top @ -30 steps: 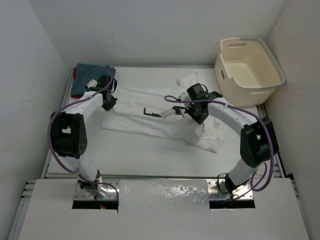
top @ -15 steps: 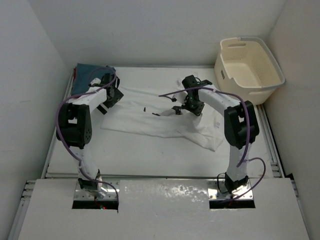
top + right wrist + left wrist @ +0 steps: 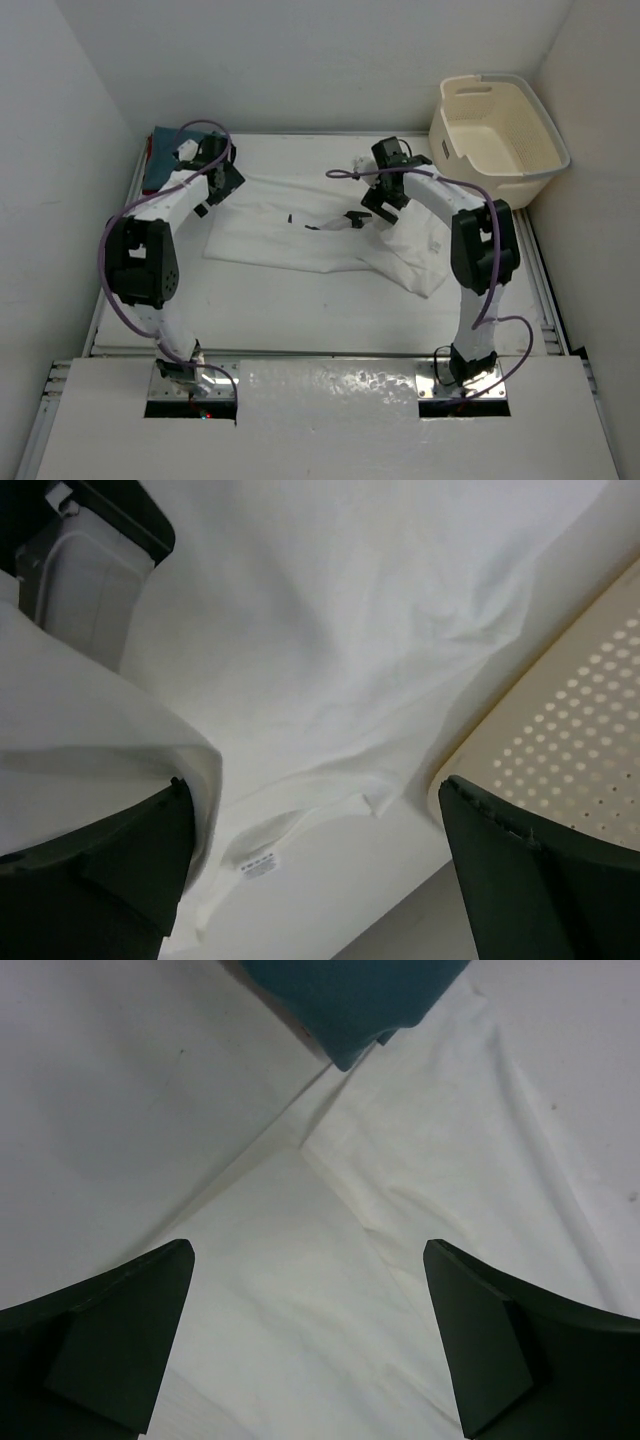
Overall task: Fold and stack the t-shirts
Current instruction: Fold the flattened tshirt in 1/3 of the way
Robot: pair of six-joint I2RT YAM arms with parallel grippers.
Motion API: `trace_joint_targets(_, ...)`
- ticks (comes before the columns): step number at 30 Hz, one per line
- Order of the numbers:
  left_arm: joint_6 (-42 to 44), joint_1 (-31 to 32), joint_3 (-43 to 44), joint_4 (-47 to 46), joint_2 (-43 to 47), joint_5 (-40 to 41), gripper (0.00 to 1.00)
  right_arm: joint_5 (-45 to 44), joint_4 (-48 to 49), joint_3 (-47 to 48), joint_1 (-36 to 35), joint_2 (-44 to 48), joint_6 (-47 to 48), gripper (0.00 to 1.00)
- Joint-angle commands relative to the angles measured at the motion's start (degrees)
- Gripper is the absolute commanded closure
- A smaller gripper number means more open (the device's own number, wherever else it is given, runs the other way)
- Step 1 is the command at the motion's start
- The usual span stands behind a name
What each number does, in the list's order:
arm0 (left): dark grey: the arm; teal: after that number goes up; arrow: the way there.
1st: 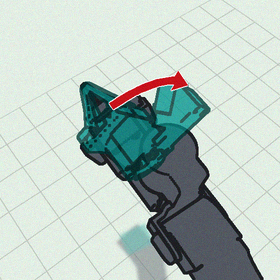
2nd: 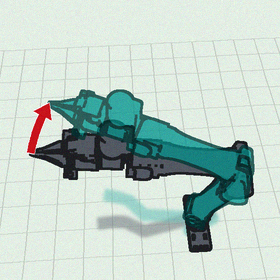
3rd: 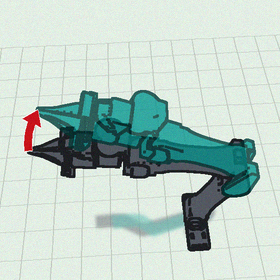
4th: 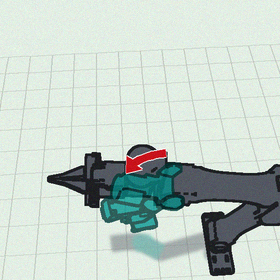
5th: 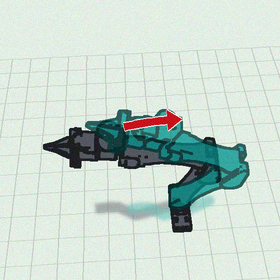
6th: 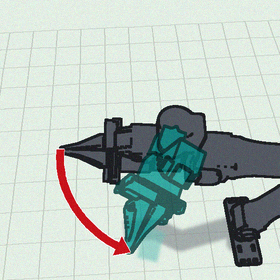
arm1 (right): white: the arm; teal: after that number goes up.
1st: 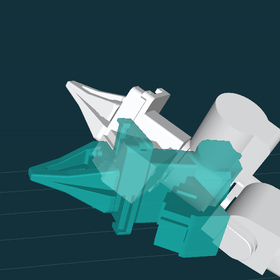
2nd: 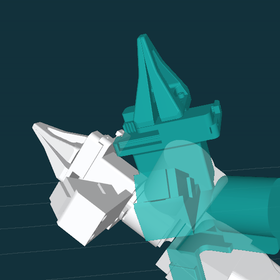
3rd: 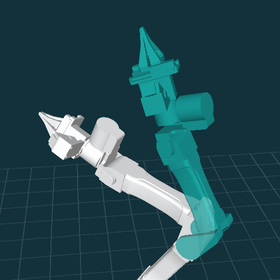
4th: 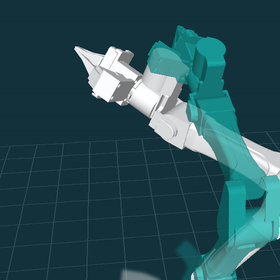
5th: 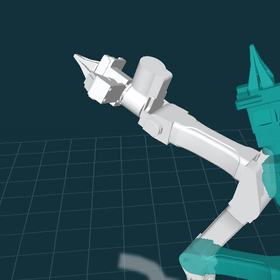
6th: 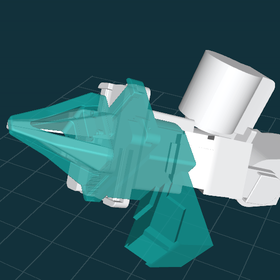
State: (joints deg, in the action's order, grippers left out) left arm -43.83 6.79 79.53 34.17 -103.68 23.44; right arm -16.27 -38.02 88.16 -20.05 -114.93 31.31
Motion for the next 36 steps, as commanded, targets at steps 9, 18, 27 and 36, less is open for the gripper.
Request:
trace_joint_targets(9,4.37,3.41,-0.68,-2.00,9.36,-0.23,0.00,41.39,-21.04,13.20,5.98,6.67,21.43,0.01)
trace_joint_targets(18,6.04,4.72,-5.26,-2.80,15.43,-1.56,0.00,45.36,-38.81,20.22,8.72,-3.55,32.43,0.01)
trace_joint_targets(27,4.90,6.13,-12.20,-7.10,17.28,-5.33,0.00,29.99,22.63,-30.18,6.17,27.56,-16.01,0.01)
trace_joint_targets(36,4.46,7.80,-22.39,-16.58,16.67,-10.70,0.00,22.95,30.98,-37.54,4.59,25.47,-19.89,0.05)
